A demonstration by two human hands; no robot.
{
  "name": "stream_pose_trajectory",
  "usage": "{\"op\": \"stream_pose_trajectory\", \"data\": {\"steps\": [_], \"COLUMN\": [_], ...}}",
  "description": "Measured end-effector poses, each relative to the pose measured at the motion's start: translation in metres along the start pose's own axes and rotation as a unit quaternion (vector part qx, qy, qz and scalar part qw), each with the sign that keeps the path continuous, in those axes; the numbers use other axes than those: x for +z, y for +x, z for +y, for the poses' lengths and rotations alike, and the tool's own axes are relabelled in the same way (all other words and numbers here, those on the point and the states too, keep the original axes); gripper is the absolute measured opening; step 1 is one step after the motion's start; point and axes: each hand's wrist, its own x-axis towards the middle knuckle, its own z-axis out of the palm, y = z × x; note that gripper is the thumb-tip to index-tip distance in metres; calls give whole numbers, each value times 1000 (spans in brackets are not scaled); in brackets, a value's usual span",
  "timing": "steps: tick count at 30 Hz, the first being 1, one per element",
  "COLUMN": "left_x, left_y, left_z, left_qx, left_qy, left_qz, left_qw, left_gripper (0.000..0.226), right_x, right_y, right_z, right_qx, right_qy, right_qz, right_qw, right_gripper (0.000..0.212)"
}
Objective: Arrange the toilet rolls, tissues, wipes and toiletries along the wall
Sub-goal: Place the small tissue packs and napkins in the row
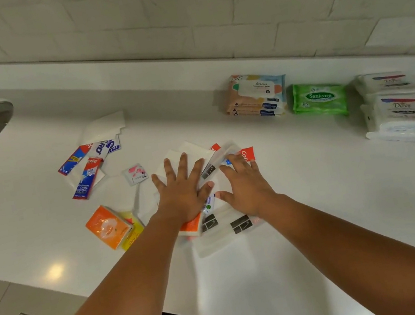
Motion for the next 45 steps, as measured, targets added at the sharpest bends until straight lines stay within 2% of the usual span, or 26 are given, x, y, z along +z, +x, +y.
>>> {"op": "stream_pose_trajectory", "data": {"steps": [5,10,13,16,20,25,28,32,37,42,45], "left_x": [-6,-21,-32,-44,-53,-68,-75,-74,-63,-64,-75], "left_y": [0,1,1,-2,-11,-21,-30,-36,-29,-22,-17], "left_z": [0,-7,-24,-54,-103,-166,-203,-234,-256,-256,-254], "left_qx": [0,-9,11,59,86,129,192,286,384,397,390], "left_qy": [-40,-108,-132,-158,-176,-217,-212,-181,-85,-67,-106], "left_qz": [-6,31,86,107,125,82,11,-89,-124,-116,-133], "left_qw": [999,994,987,980,973,964,958,937,911,908,905], "left_gripper": [70,57,48,49,31,26,25,40,64,48,36], "right_x": [-8,-27,-32,-32,-26,-13,-15,-23,-15,-5,-8], "right_y": [1,8,11,15,21,29,34,33,20,15,14], "right_z": [-6,-28,-51,-80,-121,-173,-203,-231,-254,-269,-276], "right_qx": [18,59,22,-13,-44,-59,-34,-45,74,132,153], "right_qy": [17,53,70,113,141,181,181,75,94,106,90], "right_qz": [4,68,106,86,75,56,-6,-83,-116,-95,-73], "right_qw": [1000,995,992,990,986,980,983,993,986,981,981], "right_gripper": [75,53,40,42,43,41,49,45,54,47,41]}}
